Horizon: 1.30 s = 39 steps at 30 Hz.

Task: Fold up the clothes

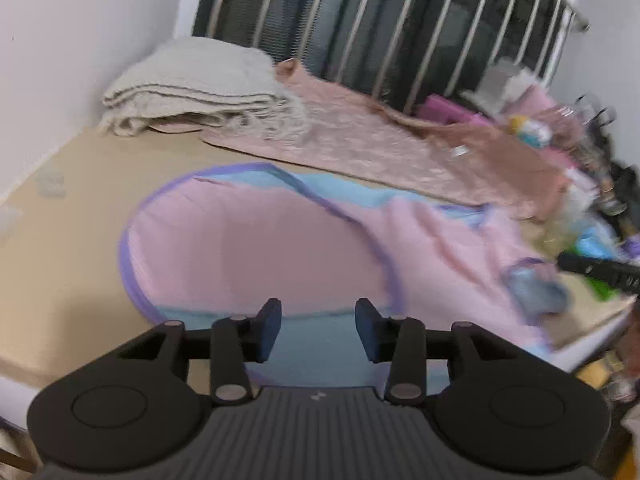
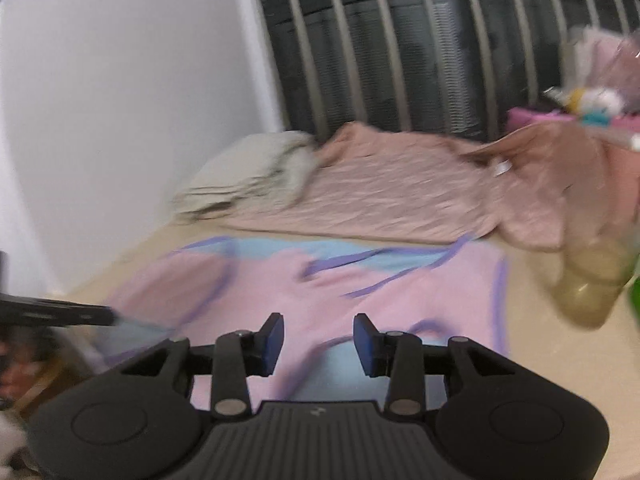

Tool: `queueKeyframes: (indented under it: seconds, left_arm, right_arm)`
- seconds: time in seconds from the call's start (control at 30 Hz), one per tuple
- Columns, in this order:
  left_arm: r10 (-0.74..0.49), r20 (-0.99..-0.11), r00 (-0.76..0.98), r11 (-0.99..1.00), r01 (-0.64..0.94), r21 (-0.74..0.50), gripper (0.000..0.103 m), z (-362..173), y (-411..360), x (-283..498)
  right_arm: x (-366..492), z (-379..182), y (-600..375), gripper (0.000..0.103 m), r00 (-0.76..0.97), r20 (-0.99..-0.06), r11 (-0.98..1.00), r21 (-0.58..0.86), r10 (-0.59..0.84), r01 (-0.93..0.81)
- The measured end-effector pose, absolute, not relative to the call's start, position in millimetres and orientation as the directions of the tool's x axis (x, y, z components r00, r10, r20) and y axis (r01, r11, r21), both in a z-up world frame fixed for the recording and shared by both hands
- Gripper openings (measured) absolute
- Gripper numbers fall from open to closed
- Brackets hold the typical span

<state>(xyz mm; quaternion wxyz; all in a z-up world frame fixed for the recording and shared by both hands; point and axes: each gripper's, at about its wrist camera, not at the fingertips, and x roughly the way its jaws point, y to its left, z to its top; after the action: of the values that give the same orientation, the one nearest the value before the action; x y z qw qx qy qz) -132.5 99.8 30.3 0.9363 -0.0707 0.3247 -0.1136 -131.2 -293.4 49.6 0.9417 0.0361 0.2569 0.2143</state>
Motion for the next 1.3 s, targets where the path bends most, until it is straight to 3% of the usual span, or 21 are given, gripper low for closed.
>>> queueKeyframes:
  seconds: [0.17, 0.3, 0.4, 0.57, 0.6, 0.63, 0.67, 0.9, 1.0, 1.07, 1.13, 1.17, 1.27, 1.3]
  left_arm:
    - [-0.193, -0.627, 0.754, 0.981, 0.146, -0.126, 0.042, 22, 93, -106]
    - [-0.085, -0.639, 0.764, 0.995, 0.098, -0.015, 0.042, 21, 92, -102]
    - [-0.056, -0.639, 0.767, 0.998, 0.070, -0.003, 0.042, 20, 102, -103]
    - [-0.042, -0.619, 0.784, 0.999, 0.050, -0.004, 0.042, 18, 116, -109]
    - [-0.040, -0.618, 0.785, 0.999, 0.047, -0.005, 0.042, 18, 116, -110]
    - [-0.038, -0.618, 0.785, 0.999, 0.044, -0.005, 0.042, 19, 116, -109]
    - [-0.033, -0.618, 0.785, 0.999, 0.042, -0.001, 0.044, 19, 116, -108]
    - [-0.020, -0.611, 0.792, 1.000, 0.029, 0.004, 0.051, 18, 114, -107]
    - [-0.017, -0.607, 0.794, 1.000, 0.023, 0.002, 0.051, 17, 115, -108]
    - [-0.016, -0.604, 0.797, 1.000, 0.020, 0.000, 0.051, 17, 115, -108]
    - [-0.016, -0.600, 0.799, 1.000, 0.020, 0.000, 0.052, 16, 114, -109]
    - [-0.015, -0.601, 0.799, 1.000, 0.022, 0.005, 0.055, 16, 113, -108]
    - [-0.013, -0.604, 0.797, 1.000, 0.026, 0.013, 0.058, 17, 110, -107]
    - [-0.014, -0.605, 0.796, 1.000, 0.026, 0.012, 0.058, 17, 110, -107]
  right_arm:
    - [-82, 35, -279, 0.037, 0.803, -0.500, 0.944, 0.107, 0.323, -0.313]
    - [-53, 37, -247, 0.038, 0.758, -0.503, 0.903, 0.127, 0.416, -0.411]
    - [-24, 36, -220, 0.045, 0.728, -0.546, 0.900, 0.128, 0.415, -0.417]
    - [17, 27, -191, 0.043, 0.685, -0.621, 0.908, 0.111, 0.380, -0.403]
    - [22, 25, -189, 0.036, 0.667, -0.632, 0.902, 0.126, 0.395, -0.413]
    - [27, 22, -187, 0.009, 0.648, -0.643, 0.895, 0.143, 0.409, -0.423]
    - [33, 20, -185, 0.000, 0.628, -0.653, 0.888, 0.160, 0.423, -0.432]
    - [56, 37, -187, 0.006, 0.776, -0.547, 0.939, 0.058, 0.314, -0.339]
    - [67, 25, -189, 0.009, 0.736, -0.621, 0.951, 0.053, 0.270, -0.304]
    - [57, 28, -200, 0.013, 0.711, -0.623, 0.941, 0.140, 0.327, -0.309]
    - [40, 33, -211, 0.041, 0.683, -0.573, 0.891, 0.257, 0.452, -0.374]
    - [33, 35, -209, 0.043, 0.666, -0.567, 0.873, 0.273, 0.485, -0.404]
    - [30, 30, -187, 0.028, 0.660, -0.616, 0.885, 0.144, 0.430, -0.442]
    - [33, 28, -184, 0.007, 0.661, -0.629, 0.892, 0.124, 0.409, -0.434]
